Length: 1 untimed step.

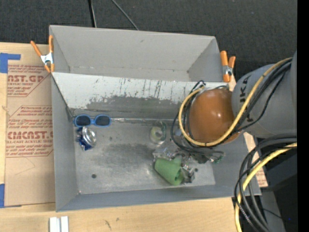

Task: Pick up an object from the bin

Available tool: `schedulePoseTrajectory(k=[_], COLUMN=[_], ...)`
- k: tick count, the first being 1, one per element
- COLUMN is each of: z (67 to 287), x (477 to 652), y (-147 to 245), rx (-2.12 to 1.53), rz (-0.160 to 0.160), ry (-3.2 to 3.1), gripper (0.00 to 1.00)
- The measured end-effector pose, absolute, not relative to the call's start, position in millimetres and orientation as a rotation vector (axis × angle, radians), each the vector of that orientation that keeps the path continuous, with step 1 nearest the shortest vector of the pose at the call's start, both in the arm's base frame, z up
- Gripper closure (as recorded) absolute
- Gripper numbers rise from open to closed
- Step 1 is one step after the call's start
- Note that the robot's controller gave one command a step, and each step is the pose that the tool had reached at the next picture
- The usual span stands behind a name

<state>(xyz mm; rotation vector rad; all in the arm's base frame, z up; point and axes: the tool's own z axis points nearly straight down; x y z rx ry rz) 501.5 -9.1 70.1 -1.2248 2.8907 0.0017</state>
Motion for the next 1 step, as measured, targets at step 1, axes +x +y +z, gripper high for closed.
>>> schedulePoseTrajectory(k=[1], z=[254.4], x=[502.2], y=[-34.3], rx=[-1.237], rz=[-0.005], ry=[2.879], gripper=[1.0])
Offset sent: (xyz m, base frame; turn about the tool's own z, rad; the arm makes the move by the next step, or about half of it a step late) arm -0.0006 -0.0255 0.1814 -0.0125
